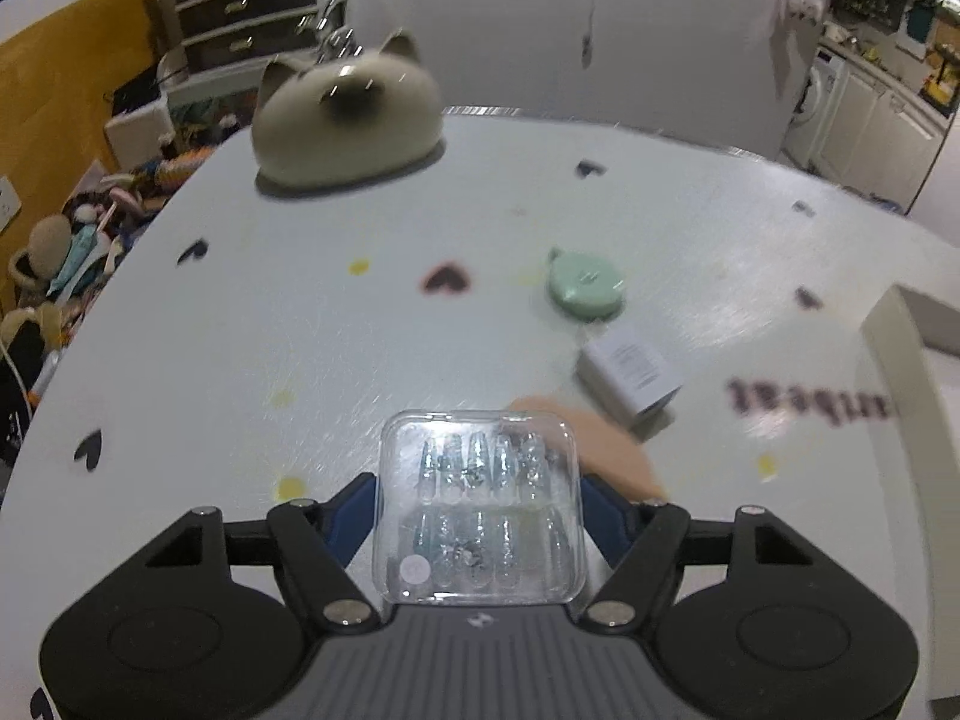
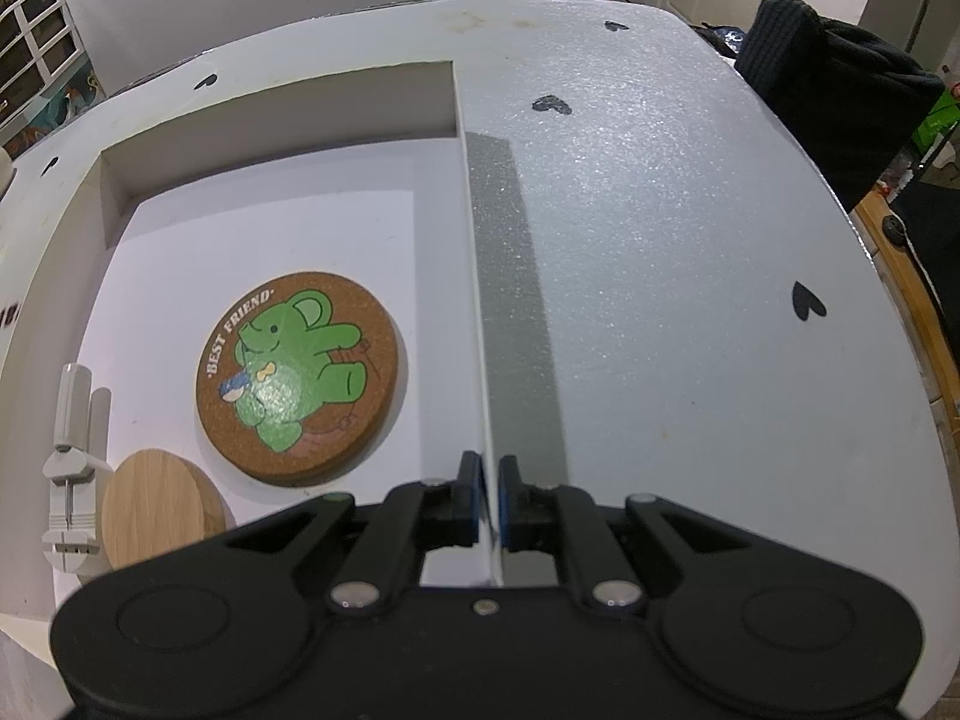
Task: Organize rigid objects
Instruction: 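Carry the clear plastic box into the tray and open the left tool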
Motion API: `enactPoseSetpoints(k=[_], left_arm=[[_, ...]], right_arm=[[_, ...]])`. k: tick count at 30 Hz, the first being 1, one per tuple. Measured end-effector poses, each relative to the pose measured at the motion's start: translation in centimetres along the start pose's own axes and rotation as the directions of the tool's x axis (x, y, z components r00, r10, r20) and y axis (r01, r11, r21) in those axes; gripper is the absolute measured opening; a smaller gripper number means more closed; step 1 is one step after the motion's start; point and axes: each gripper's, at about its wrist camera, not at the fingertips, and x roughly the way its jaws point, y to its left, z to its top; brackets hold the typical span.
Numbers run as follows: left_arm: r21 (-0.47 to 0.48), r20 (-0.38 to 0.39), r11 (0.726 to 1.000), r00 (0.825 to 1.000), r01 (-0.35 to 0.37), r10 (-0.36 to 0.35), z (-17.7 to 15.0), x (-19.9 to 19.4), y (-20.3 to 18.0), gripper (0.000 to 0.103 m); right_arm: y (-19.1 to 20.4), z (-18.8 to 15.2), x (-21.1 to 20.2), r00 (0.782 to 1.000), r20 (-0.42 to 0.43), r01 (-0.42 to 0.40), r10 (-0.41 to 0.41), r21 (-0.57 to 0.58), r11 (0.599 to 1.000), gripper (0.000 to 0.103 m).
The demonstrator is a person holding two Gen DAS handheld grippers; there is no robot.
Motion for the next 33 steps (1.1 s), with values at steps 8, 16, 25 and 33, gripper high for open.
enactPoseSetpoints(k=[8,16,25,33], left_arm=[[0.071,0.052,0.986,0.987,0.148,-0.152,2.2,-2.9,-5.9,0.073],[0.158,0.044,0.929,0.938,0.334,-0.344,3.9,-3.2,-15.2,0.073],[0.222,-0.01,0.854,0.877,0.47,-0.48,4.9,-2.3,-25.4,0.073],[0.105,-0.12,0.831,0.837,0.546,-0.534,4.4,0.6,-30.6,0.073]], right_arm=[[-0.2,-0.2,-0.1,1.0,0.006,-0.01,0.01,0.003,1.0,0.007],[-0.4,-0.4,-0.1,1.0,0.018,-0.018,0.018,0.011,1.0,0.007],[-0.6,-0.5,-0.2,0.999,0.023,-0.025,0.024,0.024,0.999,0.007],[-0.8,-0.6,-0.2,0.999,0.024,-0.029,0.029,0.031,0.999,0.007]])
